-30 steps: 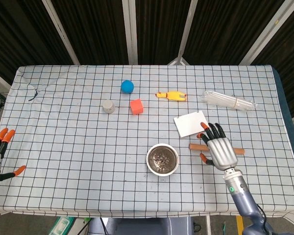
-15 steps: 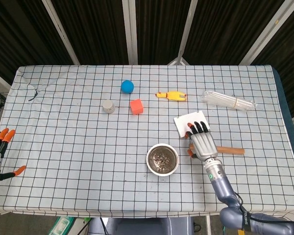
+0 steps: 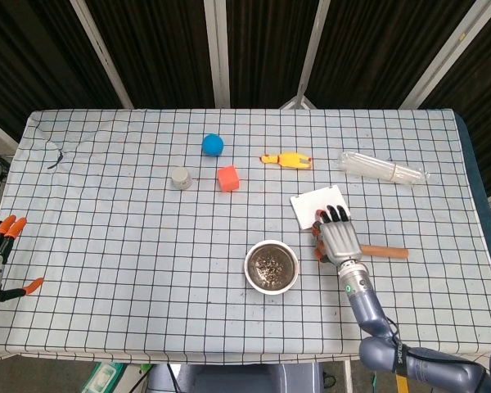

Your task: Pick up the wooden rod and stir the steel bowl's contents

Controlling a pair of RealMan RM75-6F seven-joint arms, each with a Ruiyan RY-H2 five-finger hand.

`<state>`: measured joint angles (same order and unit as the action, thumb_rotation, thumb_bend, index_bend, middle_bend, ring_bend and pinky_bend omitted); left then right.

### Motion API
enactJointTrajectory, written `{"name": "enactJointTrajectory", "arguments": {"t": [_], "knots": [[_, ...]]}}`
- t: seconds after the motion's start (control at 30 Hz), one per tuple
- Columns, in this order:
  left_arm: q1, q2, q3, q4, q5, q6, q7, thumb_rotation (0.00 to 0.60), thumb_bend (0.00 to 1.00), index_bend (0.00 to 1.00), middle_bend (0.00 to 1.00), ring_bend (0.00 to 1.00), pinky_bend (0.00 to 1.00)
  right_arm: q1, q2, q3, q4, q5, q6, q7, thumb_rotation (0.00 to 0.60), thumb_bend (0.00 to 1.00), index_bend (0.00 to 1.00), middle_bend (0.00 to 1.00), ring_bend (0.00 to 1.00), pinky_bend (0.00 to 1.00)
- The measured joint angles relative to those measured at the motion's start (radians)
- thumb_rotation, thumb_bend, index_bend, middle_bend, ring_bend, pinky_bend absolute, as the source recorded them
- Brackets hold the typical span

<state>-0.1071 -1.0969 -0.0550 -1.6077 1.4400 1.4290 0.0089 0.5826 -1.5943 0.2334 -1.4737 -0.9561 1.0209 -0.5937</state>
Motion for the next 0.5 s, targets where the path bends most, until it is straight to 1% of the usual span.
{"name": "enactJointTrajectory", "arguments": {"t": [0.33,0.5], "knots": [[-0.001,0.001,0.002,-0.002,0.003,0.001,0.0,0.6,0.03,0.0,0.0,0.0,0.01,0.001,0.011,-0.025,0.009,0.04,0.005,0.001,0.6,0.32,0.49,0.21,0.08,0.0],[-0.001,0.0,0.003,-0.001,0.003,0.0,-0.002,0.6,0.03,0.0,0.0,0.0,0.01,0.003,0.017,-0.028,0.006,0.041,0.014,0.011,0.6,0.32,0.49,0.22,0.08,0.0]]}}
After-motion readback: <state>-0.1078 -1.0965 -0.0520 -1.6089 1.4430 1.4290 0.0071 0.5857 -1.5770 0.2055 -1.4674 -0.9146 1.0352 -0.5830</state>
